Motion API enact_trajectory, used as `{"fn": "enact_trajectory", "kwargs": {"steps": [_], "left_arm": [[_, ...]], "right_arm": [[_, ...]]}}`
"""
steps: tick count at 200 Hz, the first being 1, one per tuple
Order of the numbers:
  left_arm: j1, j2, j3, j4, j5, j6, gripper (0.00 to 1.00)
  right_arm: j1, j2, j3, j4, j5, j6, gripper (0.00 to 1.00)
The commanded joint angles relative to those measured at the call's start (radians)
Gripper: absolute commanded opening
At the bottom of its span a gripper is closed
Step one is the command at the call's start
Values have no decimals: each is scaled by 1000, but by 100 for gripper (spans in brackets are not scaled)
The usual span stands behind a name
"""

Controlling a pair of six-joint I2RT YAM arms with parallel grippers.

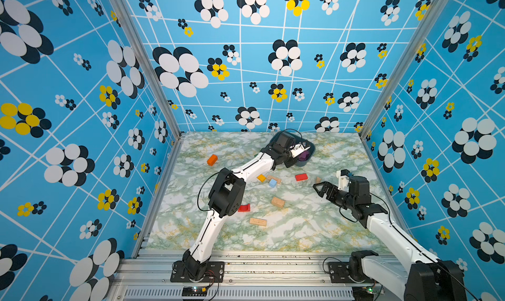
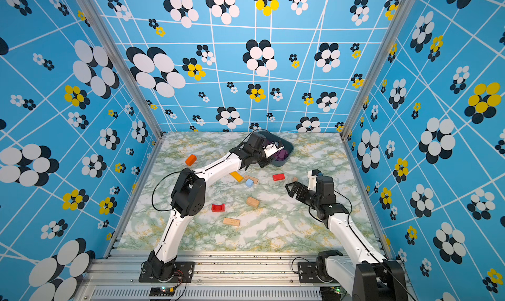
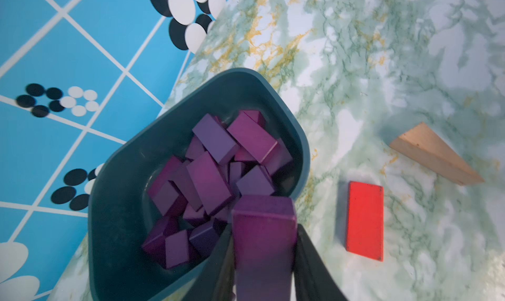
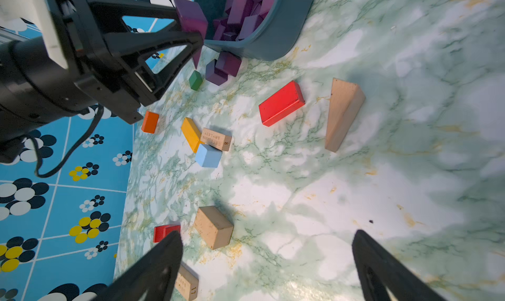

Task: Pick purple bricks into the storage bin
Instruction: Pick up the building block from the center of the board, then place the building block in the storage box, then pick up the building block from the center of the board.

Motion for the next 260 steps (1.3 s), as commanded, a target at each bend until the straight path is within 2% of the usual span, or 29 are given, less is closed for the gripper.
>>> {"fn": "enact_trajectory", "kwargs": {"steps": [1, 45, 84, 99, 114, 124, 144, 201, 260], "left_arm": [[9, -6, 8, 132, -59, -64, 25], [9, 58, 44, 268, -99, -101, 27], [17, 148, 173, 221, -70, -136, 30], [24, 168, 205, 202, -19, -153, 42], [25, 171, 204, 212, -18, -167, 66], [24, 170, 200, 214, -18, -167, 78], [23, 150, 175, 226, -21, -164, 89], [16, 4, -4, 305, -66, -166, 97], [-14, -351, -461, 423, -156, -267, 100]], "right_arm": [[-6, 9, -16, 24, 9, 14, 99], [-6, 28, -29, 38, 2, 17, 99], [-7, 34, -37, 44, -2, 19, 99], [-6, 34, -40, 44, -2, 17, 99], [-6, 36, -41, 44, -3, 16, 99], [-6, 35, -42, 46, -2, 13, 99], [-6, 36, -46, 46, 3, 8, 99], [-7, 40, -42, 32, 9, -1, 99], [-4, 34, -5, 26, 14, 23, 99]]}}
